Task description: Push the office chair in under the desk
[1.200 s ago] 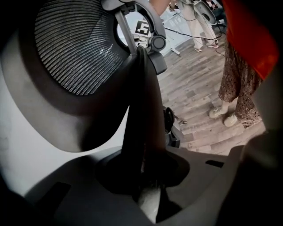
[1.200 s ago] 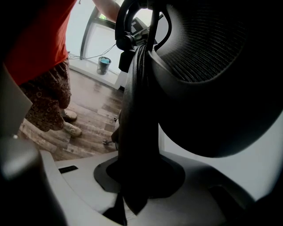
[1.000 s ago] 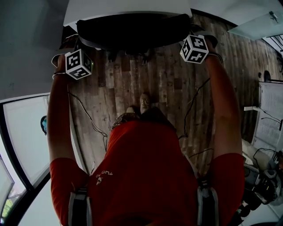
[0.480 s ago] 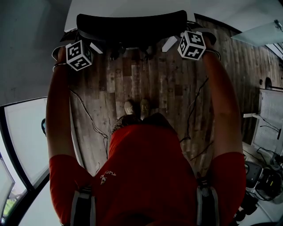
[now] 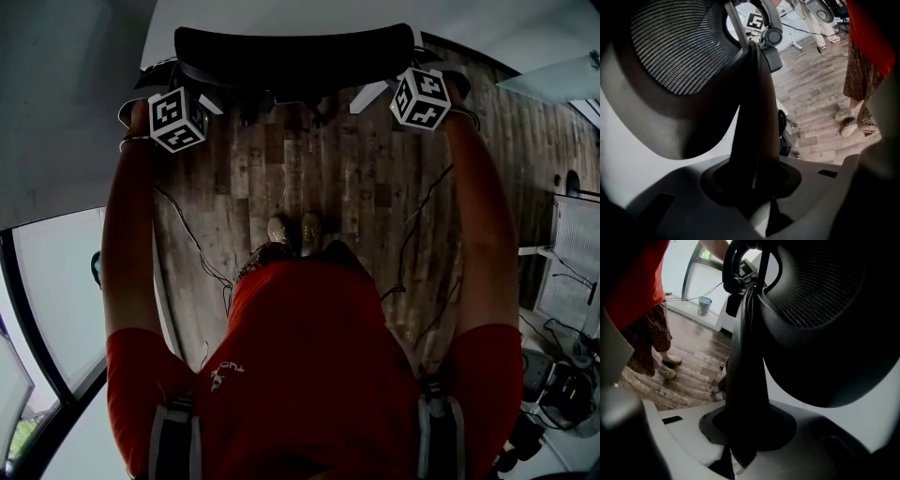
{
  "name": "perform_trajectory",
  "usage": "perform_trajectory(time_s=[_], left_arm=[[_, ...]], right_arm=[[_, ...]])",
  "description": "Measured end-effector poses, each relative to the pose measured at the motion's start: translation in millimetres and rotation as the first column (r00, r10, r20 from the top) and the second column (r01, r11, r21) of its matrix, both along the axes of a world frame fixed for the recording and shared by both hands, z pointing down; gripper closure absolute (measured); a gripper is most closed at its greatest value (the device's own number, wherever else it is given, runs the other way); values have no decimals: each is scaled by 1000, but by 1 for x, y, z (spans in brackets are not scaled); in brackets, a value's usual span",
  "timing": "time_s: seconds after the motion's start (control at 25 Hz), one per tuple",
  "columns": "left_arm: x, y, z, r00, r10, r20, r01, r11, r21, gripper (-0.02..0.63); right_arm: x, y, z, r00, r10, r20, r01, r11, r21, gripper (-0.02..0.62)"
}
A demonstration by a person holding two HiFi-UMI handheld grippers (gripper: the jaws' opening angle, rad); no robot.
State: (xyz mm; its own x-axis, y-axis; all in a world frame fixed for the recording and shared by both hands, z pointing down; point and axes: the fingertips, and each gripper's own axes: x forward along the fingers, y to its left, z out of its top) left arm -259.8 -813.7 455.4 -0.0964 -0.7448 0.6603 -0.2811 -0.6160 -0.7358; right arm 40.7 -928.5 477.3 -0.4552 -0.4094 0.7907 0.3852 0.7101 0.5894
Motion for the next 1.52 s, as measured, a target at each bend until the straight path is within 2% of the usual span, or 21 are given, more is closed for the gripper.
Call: perform_trajectory(time_s=[0.2, 0.32, 0.6, 0.76, 0.84, 0.92, 1.0, 1.08, 1.12, 1.2, 1.28, 1.36, 1.44, 1.52], left_arm=[[0, 9, 2, 999, -34, -23, 34, 999, -7, 463], [0, 16, 3, 999, -45, -19, 45, 999, -12, 397], [3, 34, -27, 998, -50, -41, 53, 996, 67, 354], [4, 52, -41, 991, -65, -113, 79, 989, 127, 350], [9, 62, -52, 980, -76, -183, 109, 979, 174, 350], [16, 72, -65, 956, -85, -281, 152, 962, 227, 350], [28, 83, -78, 917, -78, -392, 198, 941, 274, 350], [43, 92, -92, 858, -50, -511, 238, 921, 310, 350], [52, 97, -100, 821, -25, -571, 253, 912, 324, 350], [75, 104, -115, 727, 41, -685, 273, 899, 343, 350], [98, 112, -124, 622, 97, -777, 294, 891, 347, 351], [118, 120, -127, 527, 127, -841, 318, 888, 333, 358], [139, 125, -133, 459, 171, -872, 318, 885, 341, 374], [158, 129, -144, 413, 225, -882, 312, 876, 369, 404]], right_arm=[[1, 7, 1, 1000, -18, -15, 18, 1000, 8, 494], [4, 11, -4, 1000, -12, -14, 13, 1000, 25, 406], [28, 20, -34, 998, 32, 53, -34, 999, 30, 380], [38, 30, -52, 985, 79, 156, -83, 996, 21, 377], [42, 39, -63, 964, 115, 239, -118, 993, -1, 377], [45, 50, -74, 930, 153, 333, -150, 988, -36, 377], [45, 65, -84, 887, 184, 424, -169, 983, -72, 377], [43, 81, -92, 841, 204, 501, -175, 979, -105, 377], [40, 90, -96, 816, 213, 537, -174, 977, -123, 377], [31, 109, -104, 755, 231, 613, -155, 972, -175, 379], [18, 130, -114, 675, 249, 694, -109, 965, -239, 383], [6, 151, -124, 591, 270, 760, -62, 955, -290, 414], [-6, 169, -134, 513, 286, 810, -19, 947, -322, 439], [-17, 186, -145, 440, 293, 849, 26, 941, -338, 466]])
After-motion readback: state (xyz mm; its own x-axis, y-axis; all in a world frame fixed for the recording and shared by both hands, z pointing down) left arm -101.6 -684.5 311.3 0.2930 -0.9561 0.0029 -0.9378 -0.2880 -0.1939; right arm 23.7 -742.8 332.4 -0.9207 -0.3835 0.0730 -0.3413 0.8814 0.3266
